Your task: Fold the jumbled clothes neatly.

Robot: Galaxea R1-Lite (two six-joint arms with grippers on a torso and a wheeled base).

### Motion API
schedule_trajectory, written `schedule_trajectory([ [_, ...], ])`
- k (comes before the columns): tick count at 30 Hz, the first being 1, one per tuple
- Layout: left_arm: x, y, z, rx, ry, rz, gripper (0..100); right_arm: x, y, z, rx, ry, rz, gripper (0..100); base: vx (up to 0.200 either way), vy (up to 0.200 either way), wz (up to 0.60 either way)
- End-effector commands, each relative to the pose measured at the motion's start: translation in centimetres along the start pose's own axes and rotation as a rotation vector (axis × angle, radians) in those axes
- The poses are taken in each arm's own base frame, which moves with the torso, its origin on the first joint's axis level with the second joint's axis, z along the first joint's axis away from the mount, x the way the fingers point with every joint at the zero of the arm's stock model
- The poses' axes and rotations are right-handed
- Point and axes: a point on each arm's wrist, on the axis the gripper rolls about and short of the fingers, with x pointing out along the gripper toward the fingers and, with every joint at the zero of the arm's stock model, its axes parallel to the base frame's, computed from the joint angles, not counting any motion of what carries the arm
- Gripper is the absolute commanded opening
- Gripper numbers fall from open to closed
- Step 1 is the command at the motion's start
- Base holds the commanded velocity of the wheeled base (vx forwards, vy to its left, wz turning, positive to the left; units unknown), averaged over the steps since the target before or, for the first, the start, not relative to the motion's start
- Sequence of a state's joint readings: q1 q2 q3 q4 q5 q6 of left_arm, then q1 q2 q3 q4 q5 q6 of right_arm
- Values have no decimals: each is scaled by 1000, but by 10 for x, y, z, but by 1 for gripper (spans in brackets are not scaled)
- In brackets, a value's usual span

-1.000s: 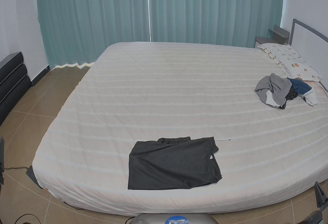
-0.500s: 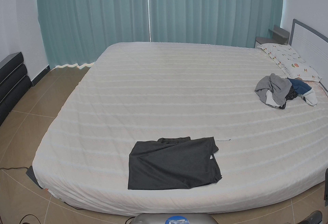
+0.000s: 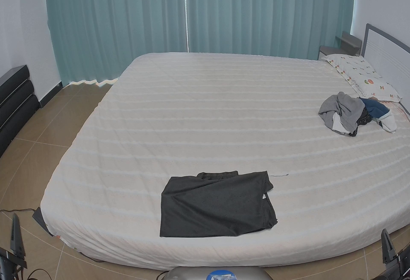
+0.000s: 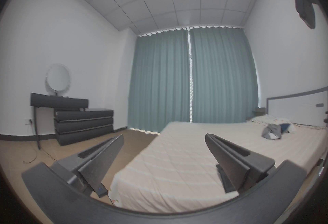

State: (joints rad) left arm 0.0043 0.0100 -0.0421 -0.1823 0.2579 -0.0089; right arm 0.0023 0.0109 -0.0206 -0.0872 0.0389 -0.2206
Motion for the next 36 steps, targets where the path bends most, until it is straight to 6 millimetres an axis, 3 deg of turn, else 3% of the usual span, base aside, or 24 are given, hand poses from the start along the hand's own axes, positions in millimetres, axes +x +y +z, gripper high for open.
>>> schedule_trajectory([
  [1,0,-3,-23,5,142,-119,100,0,1,-6,77,20,4,100,0,0,0],
  [9,0,-4,-24,-40,161,-186,100,0,1,-11,196,66,-57,100,0,0,0],
  [10,-1,-4,-24,-41,159,-185,100,-1,2,-16,235,136,-71,100,0,0,0],
  [20,-1,-3,-26,-23,172,-125,100,-1,1,-15,234,121,-72,100,0,0,0],
  [36,-2,-5,-31,46,219,-273,100,0,1,-14,231,102,-65,100,0,0,0],
])
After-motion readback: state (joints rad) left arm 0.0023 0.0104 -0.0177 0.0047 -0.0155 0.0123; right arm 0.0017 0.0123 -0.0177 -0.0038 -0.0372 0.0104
